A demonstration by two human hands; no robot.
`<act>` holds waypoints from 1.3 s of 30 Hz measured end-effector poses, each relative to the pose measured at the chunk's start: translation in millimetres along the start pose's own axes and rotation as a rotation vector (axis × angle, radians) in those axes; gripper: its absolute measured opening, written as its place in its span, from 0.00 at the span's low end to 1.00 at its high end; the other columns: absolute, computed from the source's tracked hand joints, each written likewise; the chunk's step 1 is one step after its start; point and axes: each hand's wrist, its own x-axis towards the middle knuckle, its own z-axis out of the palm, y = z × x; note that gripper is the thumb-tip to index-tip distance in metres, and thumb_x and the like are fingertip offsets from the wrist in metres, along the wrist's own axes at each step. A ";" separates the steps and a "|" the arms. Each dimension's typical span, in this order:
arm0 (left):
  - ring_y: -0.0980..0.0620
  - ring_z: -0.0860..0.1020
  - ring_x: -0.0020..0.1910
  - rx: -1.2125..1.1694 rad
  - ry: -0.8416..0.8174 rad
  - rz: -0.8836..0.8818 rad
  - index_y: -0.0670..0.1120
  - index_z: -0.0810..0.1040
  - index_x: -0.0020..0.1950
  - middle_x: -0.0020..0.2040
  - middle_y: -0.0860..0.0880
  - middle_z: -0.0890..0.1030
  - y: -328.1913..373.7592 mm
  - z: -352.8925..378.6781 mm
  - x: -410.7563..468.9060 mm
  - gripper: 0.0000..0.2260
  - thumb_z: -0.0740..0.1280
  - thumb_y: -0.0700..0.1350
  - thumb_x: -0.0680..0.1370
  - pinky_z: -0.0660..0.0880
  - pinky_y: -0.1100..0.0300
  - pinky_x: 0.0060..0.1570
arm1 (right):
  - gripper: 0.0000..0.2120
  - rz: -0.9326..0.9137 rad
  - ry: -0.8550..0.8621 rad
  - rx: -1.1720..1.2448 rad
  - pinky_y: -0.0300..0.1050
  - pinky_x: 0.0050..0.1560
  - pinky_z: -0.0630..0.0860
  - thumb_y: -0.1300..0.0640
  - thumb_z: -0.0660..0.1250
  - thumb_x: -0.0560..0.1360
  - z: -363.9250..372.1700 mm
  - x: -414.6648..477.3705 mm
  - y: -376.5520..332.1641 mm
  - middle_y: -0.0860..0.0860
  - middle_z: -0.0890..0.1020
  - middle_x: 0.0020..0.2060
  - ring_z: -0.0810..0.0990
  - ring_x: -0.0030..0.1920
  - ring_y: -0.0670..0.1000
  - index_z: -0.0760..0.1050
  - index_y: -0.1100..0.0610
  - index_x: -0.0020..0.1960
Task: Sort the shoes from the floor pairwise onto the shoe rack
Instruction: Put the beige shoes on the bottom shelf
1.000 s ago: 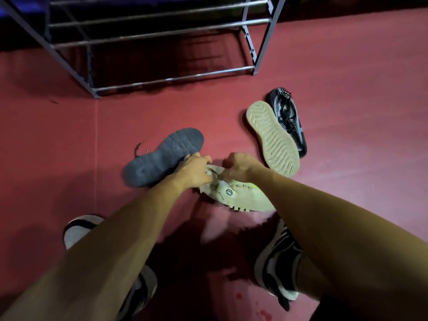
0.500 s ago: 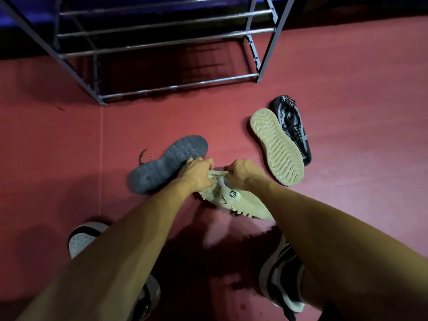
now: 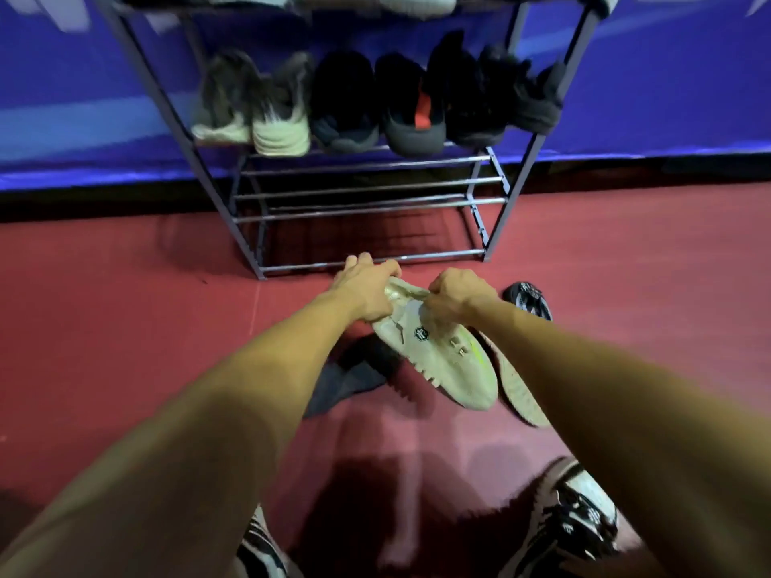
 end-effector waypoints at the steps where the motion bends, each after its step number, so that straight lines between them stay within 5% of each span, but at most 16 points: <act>1: 0.42 0.66 0.62 0.027 0.024 -0.002 0.59 0.70 0.66 0.59 0.45 0.68 -1.5 -16.2 0.7 0.25 0.71 0.47 0.72 0.71 0.50 0.60 | 0.11 -0.021 0.025 -0.014 0.45 0.42 0.77 0.51 0.72 0.65 -13.6 1.3 -7.2 0.52 0.82 0.42 0.82 0.44 0.55 0.83 0.54 0.46; 7: 0.38 0.67 0.66 0.203 0.025 0.026 0.57 0.64 0.75 0.65 0.41 0.69 -19.9 -103.6 2.8 0.35 0.73 0.51 0.70 0.71 0.44 0.65 | 0.12 -0.149 0.121 -0.139 0.46 0.43 0.73 0.46 0.70 0.73 -81.2 9.4 -59.9 0.54 0.79 0.43 0.79 0.45 0.58 0.80 0.55 0.47; 12: 0.40 0.70 0.67 0.215 -0.001 -0.057 0.50 0.61 0.77 0.69 0.42 0.70 -57.0 -133.9 18.0 0.41 0.76 0.56 0.69 0.71 0.46 0.65 | 0.12 -0.177 0.066 -0.107 0.44 0.44 0.74 0.51 0.67 0.76 -86.3 39.5 -89.5 0.53 0.82 0.45 0.79 0.45 0.54 0.83 0.57 0.52; 16: 0.43 0.76 0.61 0.213 -0.094 -0.155 0.42 0.71 0.70 0.64 0.44 0.76 -91.3 -146.4 29.7 0.34 0.71 0.62 0.73 0.73 0.54 0.58 | 0.11 -0.190 0.043 -0.087 0.42 0.42 0.71 0.53 0.67 0.76 -77.9 68.1 -115.1 0.53 0.82 0.45 0.78 0.42 0.52 0.83 0.58 0.52; 19: 0.48 0.77 0.52 0.045 -0.208 -0.123 0.47 0.78 0.62 0.55 0.49 0.80 -120.7 -140.5 33.6 0.24 0.69 0.63 0.74 0.74 0.55 0.53 | 0.10 -0.185 0.051 -0.018 0.42 0.41 0.72 0.56 0.68 0.74 -72.7 92.0 -138.3 0.54 0.84 0.45 0.79 0.41 0.52 0.84 0.58 0.51; 22: 0.52 0.78 0.49 -0.363 -0.245 -0.147 0.52 0.78 0.53 0.50 0.51 0.81 -147.5 -118.5 35.0 0.11 0.70 0.57 0.76 0.77 0.56 0.54 | 0.09 -0.160 0.061 0.141 0.41 0.37 0.74 0.60 0.68 0.71 -64.9 109.9 -157.3 0.54 0.86 0.44 0.82 0.41 0.53 0.84 0.61 0.48; 27: 0.48 0.83 0.52 -0.622 -0.223 -0.236 0.46 0.78 0.62 0.58 0.43 0.84 -174.9 -96.2 41.8 0.30 0.77 0.55 0.63 0.77 0.49 0.56 | 0.16 -0.101 0.126 0.586 0.46 0.41 0.75 0.49 0.67 0.74 -35.6 131.5 -168.1 0.57 0.85 0.46 0.81 0.43 0.57 0.83 0.63 0.49; 29: 0.43 0.82 0.52 -0.640 -0.154 -0.245 0.44 0.79 0.60 0.57 0.42 0.84 -179.3 -96.5 44.5 0.21 0.74 0.47 0.68 0.76 0.46 0.57 | 0.20 -0.100 0.145 0.699 0.49 0.40 0.75 0.43 0.69 0.72 -28.7 136.0 -171.2 0.56 0.85 0.46 0.79 0.41 0.57 0.82 0.61 0.48; 31: 0.45 0.76 0.44 -0.653 -0.071 -0.236 0.43 0.79 0.57 0.49 0.41 0.82 -180.0 -100.2 46.5 0.13 0.69 0.38 0.73 0.72 0.50 0.45 | 0.17 -0.125 0.133 0.744 0.48 0.39 0.73 0.42 0.70 0.72 -29.1 138.0 -176.3 0.54 0.84 0.44 0.78 0.40 0.55 0.82 0.57 0.46; 33: 0.47 0.73 0.38 -0.682 0.021 -0.248 0.42 0.79 0.56 0.43 0.43 0.79 -182.8 -104.0 49.5 0.13 0.66 0.33 0.73 0.69 0.54 0.39 | 0.12 -0.164 0.077 0.800 0.41 0.38 0.72 0.48 0.71 0.74 -32.1 138.4 -180.4 0.50 0.83 0.44 0.78 0.40 0.49 0.81 0.53 0.54; 36: 0.51 0.72 0.35 -0.712 0.084 -0.287 0.42 0.77 0.55 0.43 0.45 0.77 -188.2 -105.2 56.7 0.12 0.65 0.33 0.74 0.68 0.60 0.31 | 0.27 -0.215 0.017 0.729 0.37 0.44 0.70 0.51 0.69 0.76 -36.1 135.2 -180.3 0.48 0.80 0.51 0.77 0.46 0.46 0.69 0.49 0.73; 39: 0.51 0.74 0.37 -0.724 0.122 -0.333 0.42 0.75 0.58 0.48 0.44 0.79 -195.5 -101.9 67.6 0.14 0.65 0.34 0.73 0.70 0.59 0.32 | 0.30 -0.209 -0.079 0.616 0.39 0.40 0.71 0.51 0.68 0.77 -34.6 133.7 -181.9 0.48 0.81 0.47 0.76 0.42 0.46 0.64 0.48 0.77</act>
